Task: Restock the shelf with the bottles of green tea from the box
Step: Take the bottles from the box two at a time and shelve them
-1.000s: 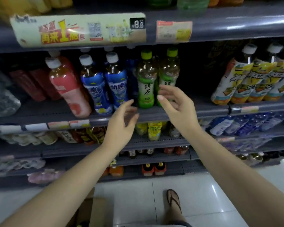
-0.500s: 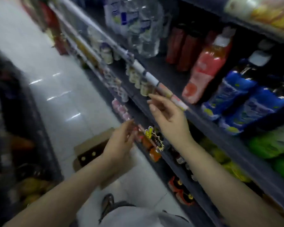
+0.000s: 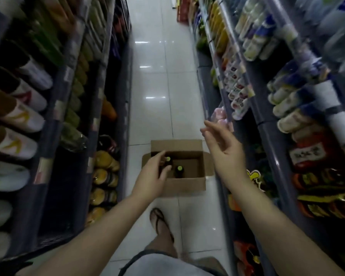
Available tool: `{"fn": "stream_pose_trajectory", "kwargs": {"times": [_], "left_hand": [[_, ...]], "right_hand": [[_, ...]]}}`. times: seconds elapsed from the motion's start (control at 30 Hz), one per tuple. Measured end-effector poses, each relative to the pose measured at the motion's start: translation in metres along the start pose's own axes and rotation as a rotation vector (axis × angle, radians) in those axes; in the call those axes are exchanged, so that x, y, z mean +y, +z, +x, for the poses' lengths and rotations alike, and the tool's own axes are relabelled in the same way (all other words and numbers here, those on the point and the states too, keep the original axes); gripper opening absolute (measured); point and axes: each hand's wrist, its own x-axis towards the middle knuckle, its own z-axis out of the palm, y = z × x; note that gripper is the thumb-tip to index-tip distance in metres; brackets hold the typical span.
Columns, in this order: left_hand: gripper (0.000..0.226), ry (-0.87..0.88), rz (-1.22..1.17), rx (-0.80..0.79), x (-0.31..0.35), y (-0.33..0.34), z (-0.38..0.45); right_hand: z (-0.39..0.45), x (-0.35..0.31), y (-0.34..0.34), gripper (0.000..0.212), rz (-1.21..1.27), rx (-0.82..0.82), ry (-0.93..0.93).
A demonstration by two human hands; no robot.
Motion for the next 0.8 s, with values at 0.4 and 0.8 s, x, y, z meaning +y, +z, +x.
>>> {"fn": "stream_pose_trajectory", "kwargs": {"times": [0.4, 0.8], "left_hand": [[0.051, -0.225, 0.007, -0.062, -0.112, 0.057, 0.084], [0.049, -0.387, -0.035, -0.077, -0.29, 0.213, 0.222]], "right_hand": [[0.067, 0.14, 0.037, 0.029, -0.085, -0.01, 0.182], [0.142, 0.433, 0.084, 0.037, -0.109, -0.146, 0.359]]}}
